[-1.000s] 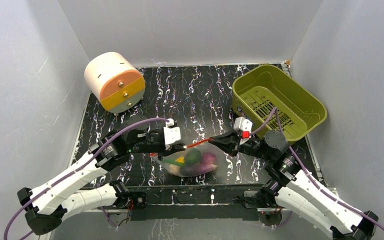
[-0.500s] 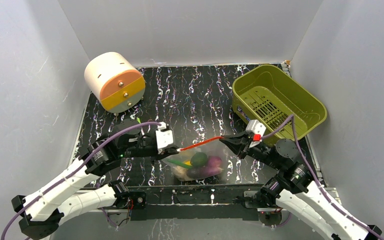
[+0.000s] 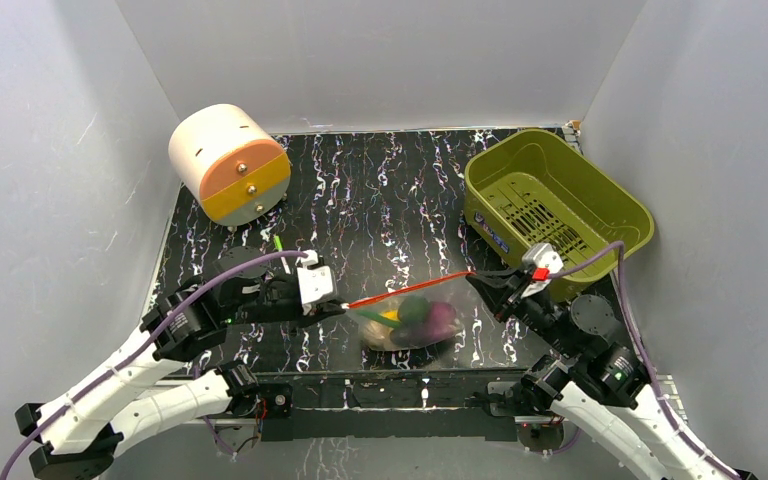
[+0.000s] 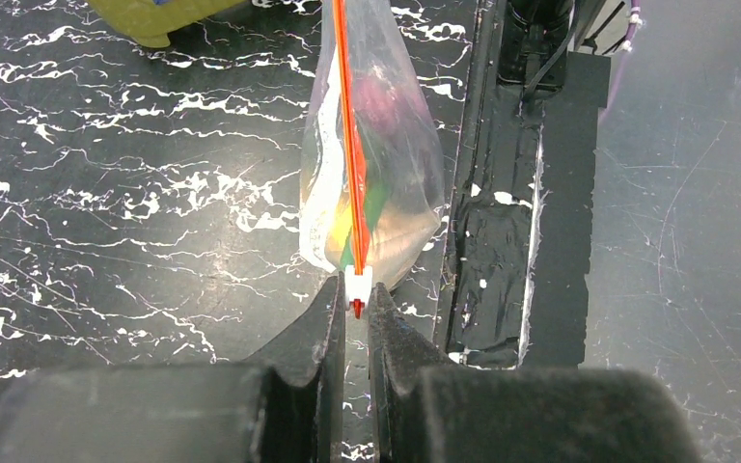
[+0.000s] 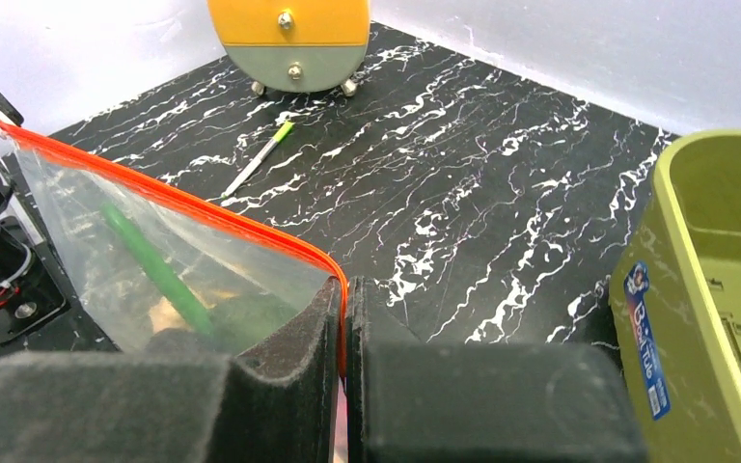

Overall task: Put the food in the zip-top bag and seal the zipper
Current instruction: Zip the zipper food storage bag at the center of the board, then place the zipper food storage bag at the center of the board.

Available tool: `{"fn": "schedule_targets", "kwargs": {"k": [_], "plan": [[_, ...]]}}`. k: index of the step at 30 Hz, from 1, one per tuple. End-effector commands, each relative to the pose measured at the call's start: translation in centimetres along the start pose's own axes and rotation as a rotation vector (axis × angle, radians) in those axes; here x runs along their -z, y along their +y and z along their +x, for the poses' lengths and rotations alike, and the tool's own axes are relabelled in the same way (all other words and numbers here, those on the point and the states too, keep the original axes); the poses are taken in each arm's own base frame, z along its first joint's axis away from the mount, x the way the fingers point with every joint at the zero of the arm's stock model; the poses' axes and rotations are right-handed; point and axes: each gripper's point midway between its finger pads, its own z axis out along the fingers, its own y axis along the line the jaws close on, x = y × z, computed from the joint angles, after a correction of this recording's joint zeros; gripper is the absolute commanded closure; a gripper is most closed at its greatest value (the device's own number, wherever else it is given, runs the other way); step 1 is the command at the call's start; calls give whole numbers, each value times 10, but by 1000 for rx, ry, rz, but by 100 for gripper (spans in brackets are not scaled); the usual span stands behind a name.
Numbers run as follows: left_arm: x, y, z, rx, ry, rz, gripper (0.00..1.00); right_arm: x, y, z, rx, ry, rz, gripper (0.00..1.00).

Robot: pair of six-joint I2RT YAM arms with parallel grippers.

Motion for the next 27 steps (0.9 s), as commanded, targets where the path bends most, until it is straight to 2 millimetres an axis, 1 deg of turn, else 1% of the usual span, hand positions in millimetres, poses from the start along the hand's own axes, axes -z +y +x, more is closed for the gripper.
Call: {"fn": "schedule_targets", "kwargs": {"k": [1, 4, 6, 10, 12, 15, 21, 22, 27], "plan": [[8, -5, 16, 36, 63, 0, 100, 22, -41, -38, -55, -112, 252, 100], [6, -7, 16, 50, 52, 10, 100, 24, -37, -42, -82, -115, 235, 100], [3, -10, 11, 75, 26, 25, 100, 24, -35, -43, -148, -109, 235, 100], [-8, -15, 5, 183, -13, 48, 100, 25, -24, -54, -272, -156, 191, 100], [-14, -14, 6, 230, -15, 42, 100, 21, -24, -53, -292, -170, 194, 100], [-23, 0, 13, 289, -7, -35, 100, 8, -33, -40, -277, -163, 235, 100], [-35, 36, 28, 329, 91, -217, 100, -23, -58, -28, -175, -152, 348, 100], [-37, 43, 30, 332, 113, -252, 100, -29, -60, -27, -159, -142, 355, 98], [-46, 73, 39, 349, 216, -389, 100, -55, -68, -22, -102, -64, 387, 76]]}}
